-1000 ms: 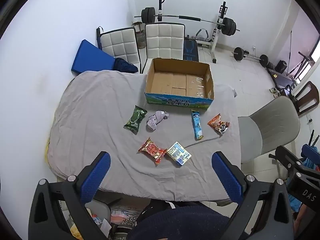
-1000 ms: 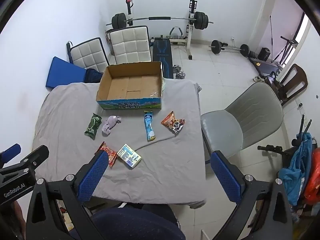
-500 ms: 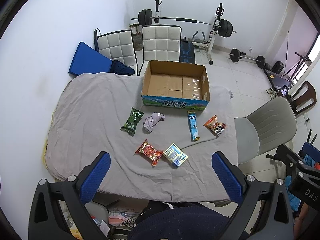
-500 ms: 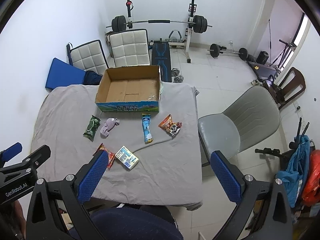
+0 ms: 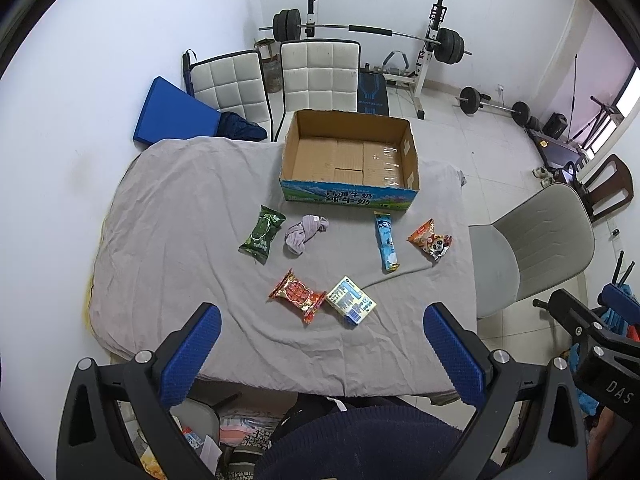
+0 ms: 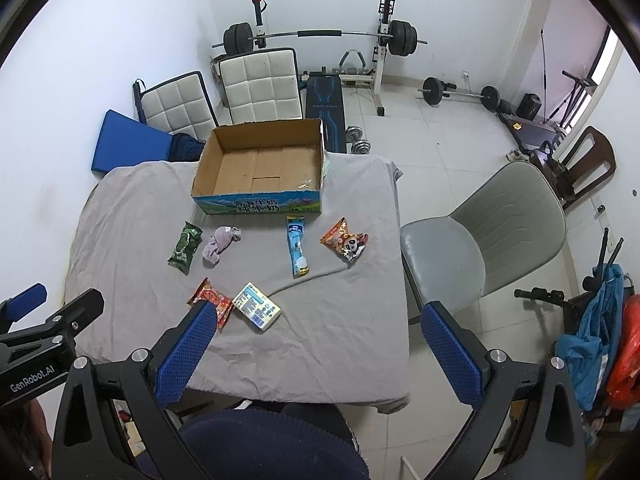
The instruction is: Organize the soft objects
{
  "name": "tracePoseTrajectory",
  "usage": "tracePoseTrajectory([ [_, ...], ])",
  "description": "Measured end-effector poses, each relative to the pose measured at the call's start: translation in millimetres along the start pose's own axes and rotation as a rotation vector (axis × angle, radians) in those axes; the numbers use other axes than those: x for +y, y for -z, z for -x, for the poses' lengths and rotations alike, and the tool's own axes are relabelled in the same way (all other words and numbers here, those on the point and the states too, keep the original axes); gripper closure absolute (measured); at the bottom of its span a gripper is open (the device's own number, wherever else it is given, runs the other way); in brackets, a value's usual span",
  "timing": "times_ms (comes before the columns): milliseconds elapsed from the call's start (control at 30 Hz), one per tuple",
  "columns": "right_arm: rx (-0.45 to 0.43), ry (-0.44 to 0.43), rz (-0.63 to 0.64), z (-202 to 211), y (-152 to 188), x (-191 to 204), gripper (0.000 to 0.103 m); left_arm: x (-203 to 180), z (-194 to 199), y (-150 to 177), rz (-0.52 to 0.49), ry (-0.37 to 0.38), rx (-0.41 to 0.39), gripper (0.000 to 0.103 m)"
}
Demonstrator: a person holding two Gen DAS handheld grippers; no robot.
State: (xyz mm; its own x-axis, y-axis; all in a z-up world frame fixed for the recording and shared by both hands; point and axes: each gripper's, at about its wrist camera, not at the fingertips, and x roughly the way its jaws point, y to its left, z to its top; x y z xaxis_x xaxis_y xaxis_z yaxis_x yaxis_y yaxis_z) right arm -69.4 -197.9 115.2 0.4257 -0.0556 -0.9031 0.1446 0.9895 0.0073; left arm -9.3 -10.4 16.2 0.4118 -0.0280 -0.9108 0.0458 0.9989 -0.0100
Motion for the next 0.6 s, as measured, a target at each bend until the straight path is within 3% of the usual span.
tracePoseTrajectory([
  [600,0.003,0.001,-0.002,-4.7,3.0,1.2,0.0,8.8,-8.6,-0.9,0.001,0.021,0.02,0.0],
])
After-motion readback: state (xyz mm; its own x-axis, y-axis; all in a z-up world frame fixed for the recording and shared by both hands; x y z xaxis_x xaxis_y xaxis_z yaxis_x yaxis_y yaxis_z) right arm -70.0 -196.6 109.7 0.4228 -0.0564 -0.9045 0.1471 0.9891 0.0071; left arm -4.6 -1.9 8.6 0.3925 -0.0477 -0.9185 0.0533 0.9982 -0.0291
